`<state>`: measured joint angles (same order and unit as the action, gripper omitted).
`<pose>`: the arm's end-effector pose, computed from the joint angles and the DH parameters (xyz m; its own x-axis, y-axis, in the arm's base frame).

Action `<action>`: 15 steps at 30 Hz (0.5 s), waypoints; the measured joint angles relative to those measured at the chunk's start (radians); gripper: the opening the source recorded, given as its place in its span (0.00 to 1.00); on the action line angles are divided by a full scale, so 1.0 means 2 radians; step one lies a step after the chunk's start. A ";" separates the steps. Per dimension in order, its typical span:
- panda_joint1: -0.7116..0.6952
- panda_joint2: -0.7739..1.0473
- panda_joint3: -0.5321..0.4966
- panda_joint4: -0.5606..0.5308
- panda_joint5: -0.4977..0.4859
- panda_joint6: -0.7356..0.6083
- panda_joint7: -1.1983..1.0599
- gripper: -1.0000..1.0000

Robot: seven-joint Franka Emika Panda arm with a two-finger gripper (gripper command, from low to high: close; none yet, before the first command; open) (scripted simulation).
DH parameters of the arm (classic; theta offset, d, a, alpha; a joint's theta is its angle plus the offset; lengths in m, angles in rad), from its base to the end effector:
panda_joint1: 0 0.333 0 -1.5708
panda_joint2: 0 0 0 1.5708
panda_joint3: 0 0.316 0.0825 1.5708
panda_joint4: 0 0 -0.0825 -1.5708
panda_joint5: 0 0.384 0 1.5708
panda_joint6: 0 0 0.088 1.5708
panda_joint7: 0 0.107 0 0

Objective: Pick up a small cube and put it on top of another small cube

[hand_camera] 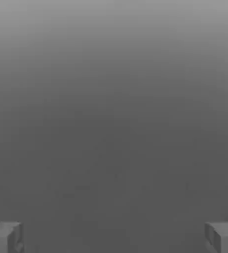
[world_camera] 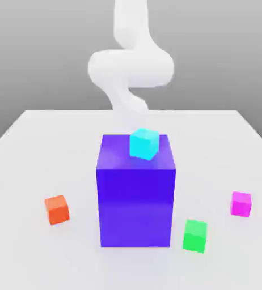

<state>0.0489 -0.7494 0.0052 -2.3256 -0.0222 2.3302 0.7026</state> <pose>0.3664 0.0202 0.6832 0.5889 -0.6023 0.5389 -0.4295 -0.7981 -0.4226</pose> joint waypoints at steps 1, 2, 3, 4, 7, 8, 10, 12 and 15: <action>0.010 0.011 0.001 -0.006 -0.005 0.006 -0.021 0.50; 0.020 0.021 0.002 -0.011 -0.009 0.013 -0.042 0.50; 0.030 0.032 0.002 -0.016 -0.013 0.019 -0.061 0.50; 0.040 0.042 0.003 -0.021 -0.017 0.025 -0.081 0.50; 0.069 0.072 0.004 -0.036 -0.028 0.042 -0.141 0.50; 0.078 0.083 0.004 -0.041 -0.031 0.048 -0.161 0.50; 0.099 0.103 0.003 -0.051 -0.039 0.060 -0.200 0.50; 0.118 0.123 0.002 -0.061 -0.045 0.072 -0.241 0.50; 0.145 0.153 0.002 -0.077 -0.052 0.089 -0.304 0.50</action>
<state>0.3393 -0.4426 0.0099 -2.4787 -0.1260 2.5090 0.0946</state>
